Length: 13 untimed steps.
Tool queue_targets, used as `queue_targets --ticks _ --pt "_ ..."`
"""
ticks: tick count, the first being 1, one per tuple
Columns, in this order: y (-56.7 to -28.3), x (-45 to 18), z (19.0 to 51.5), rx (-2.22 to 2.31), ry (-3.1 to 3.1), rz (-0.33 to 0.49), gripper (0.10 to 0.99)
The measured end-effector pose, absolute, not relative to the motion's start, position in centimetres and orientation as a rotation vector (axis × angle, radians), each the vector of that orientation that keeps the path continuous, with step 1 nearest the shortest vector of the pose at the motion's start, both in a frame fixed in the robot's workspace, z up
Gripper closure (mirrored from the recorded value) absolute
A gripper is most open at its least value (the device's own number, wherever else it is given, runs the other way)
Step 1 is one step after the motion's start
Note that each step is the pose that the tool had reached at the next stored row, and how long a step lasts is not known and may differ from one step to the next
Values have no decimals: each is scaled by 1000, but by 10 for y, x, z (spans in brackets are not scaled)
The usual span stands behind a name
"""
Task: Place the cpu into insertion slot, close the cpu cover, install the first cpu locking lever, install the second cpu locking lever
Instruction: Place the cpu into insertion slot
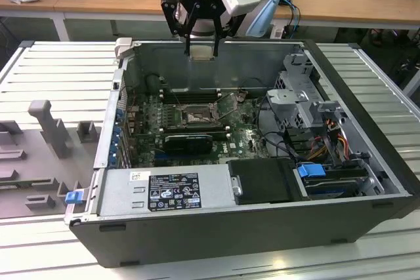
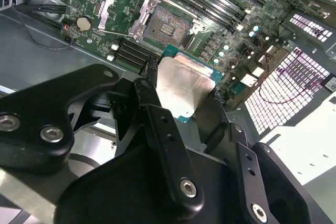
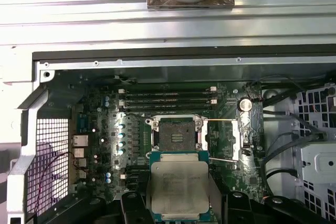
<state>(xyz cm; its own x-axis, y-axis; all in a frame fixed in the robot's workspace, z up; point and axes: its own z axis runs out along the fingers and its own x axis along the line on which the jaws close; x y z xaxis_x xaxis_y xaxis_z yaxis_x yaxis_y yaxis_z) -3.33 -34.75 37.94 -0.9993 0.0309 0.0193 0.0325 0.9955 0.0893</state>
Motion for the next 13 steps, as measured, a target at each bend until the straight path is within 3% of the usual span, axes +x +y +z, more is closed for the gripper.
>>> queue_targets --ticks 13 --pt "-348 -33 379 -66 -3120 -140 557"
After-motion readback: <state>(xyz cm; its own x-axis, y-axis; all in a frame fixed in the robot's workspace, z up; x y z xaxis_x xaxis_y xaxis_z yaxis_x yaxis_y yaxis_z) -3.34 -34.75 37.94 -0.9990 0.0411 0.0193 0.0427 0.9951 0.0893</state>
